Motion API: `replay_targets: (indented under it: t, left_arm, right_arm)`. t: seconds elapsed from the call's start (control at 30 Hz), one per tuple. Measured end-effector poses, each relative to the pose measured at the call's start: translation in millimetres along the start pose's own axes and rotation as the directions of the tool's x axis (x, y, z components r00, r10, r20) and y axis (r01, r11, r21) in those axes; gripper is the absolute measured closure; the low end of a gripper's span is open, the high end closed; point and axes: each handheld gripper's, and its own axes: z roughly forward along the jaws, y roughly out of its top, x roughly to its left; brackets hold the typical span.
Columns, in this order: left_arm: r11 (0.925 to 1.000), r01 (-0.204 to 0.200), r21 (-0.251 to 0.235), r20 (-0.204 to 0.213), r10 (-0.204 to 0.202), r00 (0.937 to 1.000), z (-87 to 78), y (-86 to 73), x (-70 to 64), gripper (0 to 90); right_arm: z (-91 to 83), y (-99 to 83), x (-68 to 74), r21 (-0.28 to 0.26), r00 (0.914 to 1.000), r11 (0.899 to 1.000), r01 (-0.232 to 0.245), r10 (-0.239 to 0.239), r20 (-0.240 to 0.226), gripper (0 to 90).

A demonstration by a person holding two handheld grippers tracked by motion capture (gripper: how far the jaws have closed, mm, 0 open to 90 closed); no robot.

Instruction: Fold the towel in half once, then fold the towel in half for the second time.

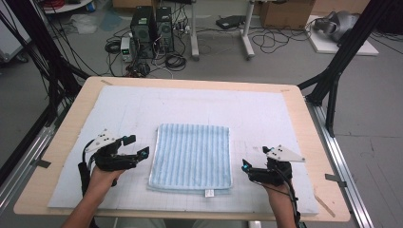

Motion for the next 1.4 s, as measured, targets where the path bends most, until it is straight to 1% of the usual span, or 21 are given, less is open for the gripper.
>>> replay_targets:
  t: [0.17,0.23,0.3,0.37,0.43,0.5,0.67,0.8,0.83,0.9,0.93,1.03,1.1,1.13,1.17,1.2,1.23,1.27,1.33,1.37,1.4]
  left_arm:
    - [0.9999,0.013,-0.003,-0.008,-0.013,0.9999,1.2,2.5,3.3,19.4]
    - [0.9999,0.010,0.014,-0.006,-0.010,0.9999,2.1,4.8,2.7,19.4]
    - [0.9998,-0.003,0.018,-0.006,0.003,1.0000,3.5,9.6,2.5,19.8]
    - [0.9999,0.007,0.007,0.009,-0.007,0.9999,6.1,16.3,3.5,19.9]
    - [1.0000,0.005,0.008,0.005,-0.005,1.0000,8.8,21.1,4.4,18.8]
    - [0.9999,0.008,0.007,0.014,-0.008,0.9999,12.1,25.8,6.5,18.7]
    - [0.9996,0.001,0.027,0.002,-0.001,1.0000,20.8,37.9,12.7,18.7]
    - [0.9999,0.004,0.014,0.004,-0.004,1.0000,25.5,42.8,16.4,18.9]
    - [0.9998,-0.011,0.019,-0.001,0.011,0.9999,27.4,43.8,17.5,19.3]
    - [0.9975,-0.058,0.040,-0.014,0.059,0.9982,32.6,46.0,18.2,21.4]
    - [0.9967,-0.067,0.046,-0.017,0.068,0.9976,35.3,47.7,19.0,24.0]
    - [0.9975,-0.054,0.045,-0.017,0.055,0.9983,44.5,53.4,24.0,24.1]
    - [0.9957,-0.068,0.063,-0.042,0.071,0.9966,52.7,58.6,28.4,24.7]
    - [0.9948,-0.075,0.069,-0.058,0.079,0.9951,57.5,61.1,30.7,26.5]
    - [0.9937,-0.081,0.078,-0.064,0.086,0.9943,62.6,63.1,33.4,29.2]
    - [0.9928,-0.077,0.092,-0.070,0.083,0.9941,67.9,64.6,36.2,31.6]
    - [0.9920,-0.069,0.106,-0.081,0.078,0.9936,73.6,65.9,38.9,31.3]
    - [0.9926,-0.058,0.107,-0.093,0.068,0.9934,78.6,66.1,41.2,31.6]
    - [0.9925,-0.034,0.117,-0.093,0.045,0.9947,87.4,63.2,46.0,31.6]
    - [0.9904,-0.028,0.135,-0.102,0.043,0.9938,93.0,60.0,47.9,31.9]
    - [0.9886,-0.024,0.149,-0.101,0.040,0.9941,96.1,57.8,49.2,33.3]
  right_arm:
    - [0.2,4.2,0.6,-0.012,1.0000,1.000,-0.003,0.003,0.006,11.3]
    - [0.7,4.7,1.1,-0.013,1.0000,1.000,-0.006,0.006,0.000,11.3]
    - [1.4,5.3,1.2,-0.007,1.0000,1.000,0.002,-0.002,-0.002,11.3]
    - [1.2,5.8,0.1,-0.011,1.0000,1.000,0.000,0.000,-0.002,11.3]
    - [0.4,5.8,-1.3,-0.020,0.9999,1.000,-0.014,0.014,-0.003,11.3]
    - [0.3,6.2,-1.8,-0.021,0.9999,1.000,-0.014,0.014,-0.001,11.3]
    - [4.0,6.6,-3.1,-0.018,0.9998,1.000,-0.017,0.016,-0.008,11.3]
    - [7.8,7.1,-2.5,-0.018,0.9998,1.000,-0.007,0.007,-0.019,11.3]
    - [8.3,7.8,-1.7,-0.016,0.9997,1.000,-0.004,0.004,-0.022,11.3]
    - [9.0,9.6,-1.1,-0.013,0.9997,1.000,0.001,-0.001,-0.026,11.3]
    - [8.8,10.6,-0.8,-0.011,0.9997,1.000,0.000,0.000,-0.026,11.3]
    - [7.0,12.5,-0.9,-0.023,0.9995,1.000,-0.002,0.002,-0.030,11.3]
    - [6.4,12.8,-1.9,-0.027,0.9996,1.000,-0.002,0.002,-0.028,11.3]
    - [6.2,12.7,-2.5,-0.026,0.9996,1.000,-0.008,0.007,-0.028,11.3]
    - [6.0,12.3,-3.4,-0.024,0.9997,1.000,-0.006,0.006,-0.025,11.3]
    - [6.0,11.6,-4.0,-0.024,0.9997,1.000,-0.008,0.008,-0.022,11.3]
    - [6.5,10.8,-4.2,-0.020,0.9996,1.000,-0.014,0.013,-0.025,11.3]
    - [7.0,10.0,-4.6,-0.017,0.9997,1.000,-0.011,0.010,-0.024,11.3]
    - [8.1,8.3,-4.4,-0.012,0.9995,1.000,-0.014,0.013,-0.027,11.3]
    - [8.4,7.7,-4.1,-0.011,0.9994,1.000,-0.015,0.015,-0.031,11.3]
    - [8.9,7.0,-3.7,-0.008,0.9995,1.000,-0.013,0.013,-0.029,11.3]
